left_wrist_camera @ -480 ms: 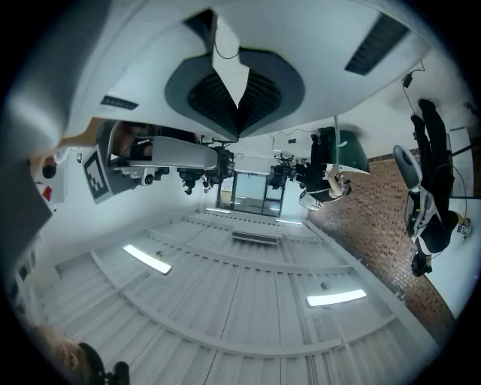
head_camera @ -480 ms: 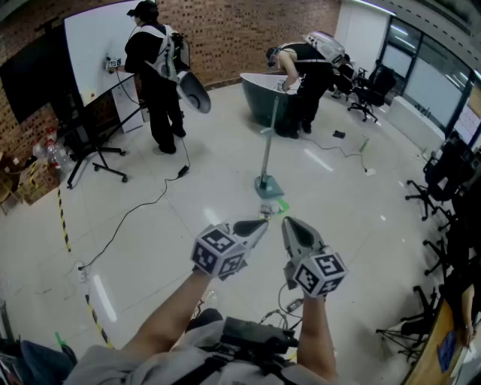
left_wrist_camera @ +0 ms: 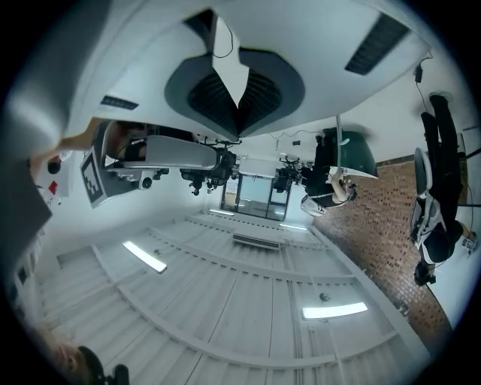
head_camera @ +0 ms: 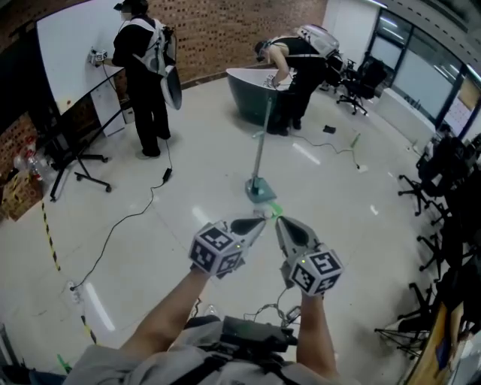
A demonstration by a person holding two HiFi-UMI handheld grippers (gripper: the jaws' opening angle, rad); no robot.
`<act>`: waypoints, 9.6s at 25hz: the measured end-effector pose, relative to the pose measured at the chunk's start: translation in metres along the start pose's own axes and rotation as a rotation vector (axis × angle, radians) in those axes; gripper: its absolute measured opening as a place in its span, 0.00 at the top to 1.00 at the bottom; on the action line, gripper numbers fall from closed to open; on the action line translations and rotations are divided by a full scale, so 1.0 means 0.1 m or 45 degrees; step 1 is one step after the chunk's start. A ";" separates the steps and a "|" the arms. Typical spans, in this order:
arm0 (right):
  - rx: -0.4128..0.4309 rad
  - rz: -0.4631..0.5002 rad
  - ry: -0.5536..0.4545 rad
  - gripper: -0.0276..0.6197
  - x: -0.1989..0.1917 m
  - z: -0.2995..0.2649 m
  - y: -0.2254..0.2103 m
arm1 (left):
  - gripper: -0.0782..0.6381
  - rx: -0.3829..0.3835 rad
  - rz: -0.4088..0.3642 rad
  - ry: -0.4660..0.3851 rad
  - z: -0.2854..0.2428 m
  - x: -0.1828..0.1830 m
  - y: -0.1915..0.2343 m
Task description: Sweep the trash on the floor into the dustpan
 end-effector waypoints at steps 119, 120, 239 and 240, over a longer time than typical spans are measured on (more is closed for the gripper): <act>0.576 0.004 0.477 0.79 -0.21 -6.01 -5.55 | 0.73 0.195 0.163 0.782 -5.43 -1.59 5.70; 0.568 0.009 0.478 0.79 -0.21 -6.01 -5.56 | 0.73 0.203 0.157 0.779 -5.43 -1.58 5.69; -0.663 -0.041 0.488 0.81 -1.78 -2.55 -3.86 | 0.74 -0.408 -0.444 1.070 -3.52 -1.56 4.60; -0.650 -0.073 0.488 0.81 -1.82 -2.60 -3.82 | 0.74 -0.409 -0.436 1.072 -3.55 -1.55 4.59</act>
Point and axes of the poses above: the fingertips, and each gripper's own axes: z backward along the fingers, y to its left, x out of its top, the point moved 8 cm from there along z, backward along the fingers, and after that the axes turned 4 degrees about -z, right-handed, at the moved point
